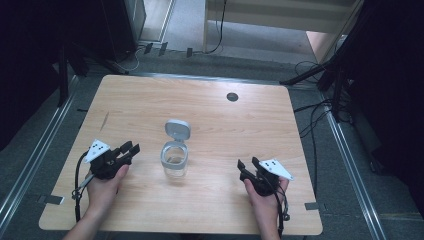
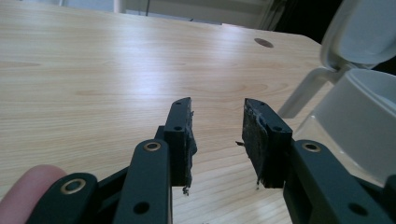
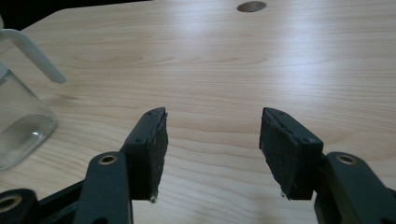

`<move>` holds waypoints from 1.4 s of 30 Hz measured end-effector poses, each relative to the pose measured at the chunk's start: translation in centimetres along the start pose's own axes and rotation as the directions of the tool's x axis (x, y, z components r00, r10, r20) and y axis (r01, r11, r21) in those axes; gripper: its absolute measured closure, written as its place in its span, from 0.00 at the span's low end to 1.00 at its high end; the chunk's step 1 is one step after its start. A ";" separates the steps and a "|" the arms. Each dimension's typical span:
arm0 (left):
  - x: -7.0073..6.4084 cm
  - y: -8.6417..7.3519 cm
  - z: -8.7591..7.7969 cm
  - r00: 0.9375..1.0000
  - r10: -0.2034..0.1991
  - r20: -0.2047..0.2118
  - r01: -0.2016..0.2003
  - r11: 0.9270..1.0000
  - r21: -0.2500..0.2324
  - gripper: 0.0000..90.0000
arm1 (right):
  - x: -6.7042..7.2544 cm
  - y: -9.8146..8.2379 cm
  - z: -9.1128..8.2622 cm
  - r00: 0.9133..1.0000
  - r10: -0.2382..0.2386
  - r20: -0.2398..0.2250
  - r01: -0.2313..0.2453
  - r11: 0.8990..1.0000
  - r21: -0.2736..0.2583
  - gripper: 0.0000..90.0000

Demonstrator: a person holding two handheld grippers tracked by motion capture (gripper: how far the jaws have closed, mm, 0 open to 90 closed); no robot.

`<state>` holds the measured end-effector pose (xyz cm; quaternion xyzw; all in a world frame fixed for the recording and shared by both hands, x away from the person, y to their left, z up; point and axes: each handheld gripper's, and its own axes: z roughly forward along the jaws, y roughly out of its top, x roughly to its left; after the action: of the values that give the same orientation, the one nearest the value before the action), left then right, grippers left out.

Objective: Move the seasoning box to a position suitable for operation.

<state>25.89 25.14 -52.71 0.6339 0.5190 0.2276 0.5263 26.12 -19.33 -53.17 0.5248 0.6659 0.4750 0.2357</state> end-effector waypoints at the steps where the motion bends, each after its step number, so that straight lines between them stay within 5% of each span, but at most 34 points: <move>1: -0.5 0.0 0.3 1.000 0.009 0.011 -0.009 1.000 0.008 0.73 | 1.0 0.1 0.7 1.000 -0.005 -0.021 0.005 1.000 0.003 0.48; 12: -3.0 0.2 2.1 0.999 0.012 0.042 -0.014 0.999 0.046 0.79 | 4.9 0.4 3.2 0.997 -0.044 -0.064 0.046 0.999 0.028 0.52; 20: -4.7 -0.3 3.5 0.998 0.047 0.043 -0.051 0.994 0.092 0.88 | 8.5 0.9 5.6 0.994 -0.068 -0.086 0.071 0.997 0.041 0.84; 25: -5.4 -0.6 3.8 0.996 0.064 0.056 -0.070 0.991 0.117 0.92 | 10.4 0.8 7.0 0.994 -0.076 -0.076 0.080 0.995 0.052 0.89; 35: -5.9 -0.8 4.1 0.995 0.069 0.069 -0.077 0.989 0.128 0.99 | 12.3 0.3 8.0 0.992 -0.082 -0.097 0.089 0.994 0.064 0.88; 42: -6.6 -1.0 4.4 0.994 0.080 0.071 -0.089 0.986 0.142 1.00 | 12.4 0.1 8.2 0.993 -0.067 -0.094 0.074 0.995 0.066 0.90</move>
<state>26.77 17.19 -53.38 0.6989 0.4894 0.1908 0.4854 28.61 -4.77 -54.40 0.4865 0.7103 0.4663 0.2033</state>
